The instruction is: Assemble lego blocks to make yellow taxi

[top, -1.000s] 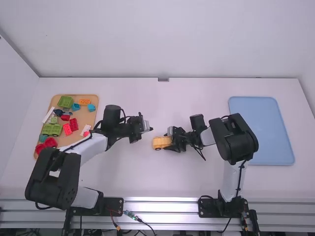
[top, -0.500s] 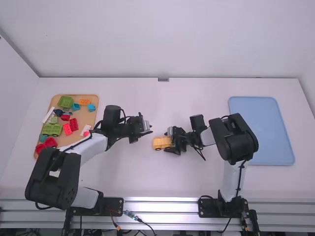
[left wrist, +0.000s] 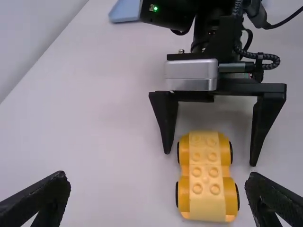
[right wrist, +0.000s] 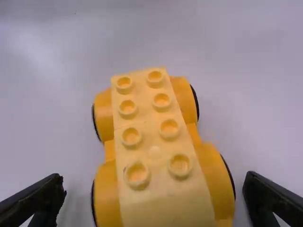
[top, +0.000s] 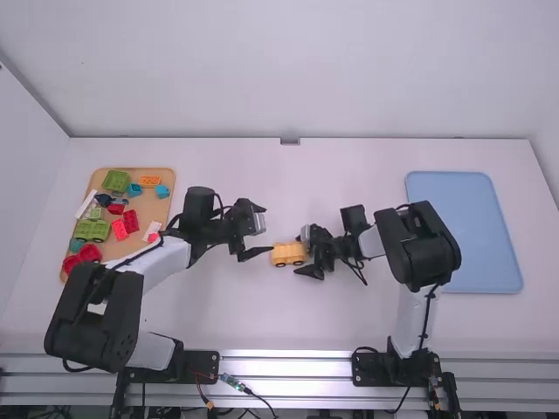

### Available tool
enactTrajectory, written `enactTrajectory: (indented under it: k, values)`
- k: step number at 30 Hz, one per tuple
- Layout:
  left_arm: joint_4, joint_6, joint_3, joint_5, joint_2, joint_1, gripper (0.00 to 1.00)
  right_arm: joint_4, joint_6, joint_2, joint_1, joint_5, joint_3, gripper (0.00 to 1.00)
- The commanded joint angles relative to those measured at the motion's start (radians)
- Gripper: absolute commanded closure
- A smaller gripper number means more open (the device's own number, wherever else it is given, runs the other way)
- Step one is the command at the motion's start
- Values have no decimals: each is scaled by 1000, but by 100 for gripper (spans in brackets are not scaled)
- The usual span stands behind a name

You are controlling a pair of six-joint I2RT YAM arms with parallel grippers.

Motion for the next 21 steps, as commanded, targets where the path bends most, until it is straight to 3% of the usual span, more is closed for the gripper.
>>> enactTrajectory:
  k: [1,8,12,21]
  values:
    - [36,-103,0,-39,4,13,1,-71,-3,-34,-34,20,9,1]
    - [150,-329,0,-213,4,17,1,-244,8,-182,-61,220,8,1]
    - [150,-416,17,-293,3,43,1,-271,142,-275,-61,398,9,1]
    - [-183,-657,265,-501,14,174,1,-194,397,-393,-63,664,9,1]
